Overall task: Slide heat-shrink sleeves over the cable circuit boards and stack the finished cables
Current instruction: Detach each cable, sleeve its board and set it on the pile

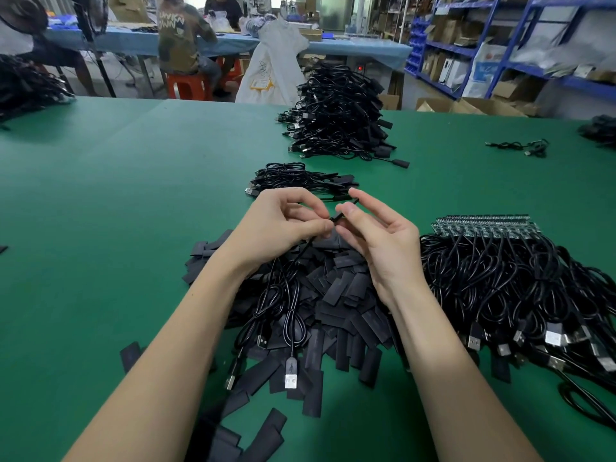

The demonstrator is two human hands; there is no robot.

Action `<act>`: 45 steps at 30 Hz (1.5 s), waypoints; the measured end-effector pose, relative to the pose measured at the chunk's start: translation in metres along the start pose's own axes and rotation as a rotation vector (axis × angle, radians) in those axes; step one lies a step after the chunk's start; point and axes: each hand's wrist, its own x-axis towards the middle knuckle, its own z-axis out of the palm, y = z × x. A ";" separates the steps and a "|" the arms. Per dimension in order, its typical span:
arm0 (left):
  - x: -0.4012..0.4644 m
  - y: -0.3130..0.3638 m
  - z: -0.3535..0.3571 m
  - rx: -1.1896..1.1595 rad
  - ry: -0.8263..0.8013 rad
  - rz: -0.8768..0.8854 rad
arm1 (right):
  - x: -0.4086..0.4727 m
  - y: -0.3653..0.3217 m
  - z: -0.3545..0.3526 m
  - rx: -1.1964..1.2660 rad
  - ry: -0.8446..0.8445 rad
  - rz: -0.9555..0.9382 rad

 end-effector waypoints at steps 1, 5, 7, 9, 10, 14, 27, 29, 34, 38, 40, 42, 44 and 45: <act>0.000 0.000 0.000 -0.002 0.004 -0.003 | 0.000 0.000 0.000 -0.003 -0.002 0.000; 0.000 0.000 0.000 0.003 0.006 -0.011 | 0.000 0.001 0.001 -0.009 -0.006 -0.007; 0.000 0.000 0.000 -0.001 0.010 -0.012 | 0.000 0.001 0.001 -0.023 -0.008 -0.012; 0.000 0.001 -0.002 -0.002 0.013 -0.012 | 0.000 0.001 -0.001 -0.043 -0.036 -0.015; 0.000 0.001 -0.003 -0.003 0.013 -0.011 | 0.001 0.001 -0.003 -0.049 -0.052 -0.007; 0.002 0.003 -0.002 0.005 0.036 0.007 | 0.003 -0.006 -0.012 -0.204 -0.124 0.116; 0.005 -0.006 -0.015 0.358 0.188 -0.217 | 0.000 0.000 -0.005 -0.341 -0.241 0.112; 0.004 -0.012 -0.017 0.602 0.124 -0.359 | 0.001 -0.002 -0.007 -0.325 -0.224 0.124; 0.003 -0.010 -0.016 0.571 0.101 -0.323 | 0.001 -0.006 -0.009 -0.184 -0.153 0.160; 0.001 -0.003 -0.020 0.637 0.180 -0.251 | 0.003 -0.013 -0.013 -0.103 -0.051 0.141; 0.001 -0.002 -0.022 0.636 0.210 -0.243 | 0.003 -0.015 -0.014 -0.073 -0.021 0.141; 0.002 -0.002 -0.023 0.654 0.243 -0.241 | 0.003 -0.016 -0.013 -0.062 -0.006 0.131; 0.001 -0.002 -0.023 0.682 0.246 -0.240 | 0.003 -0.017 -0.013 -0.050 0.020 0.115; 0.000 -0.002 -0.022 0.706 0.238 -0.231 | 0.003 -0.018 -0.014 -0.038 0.029 0.110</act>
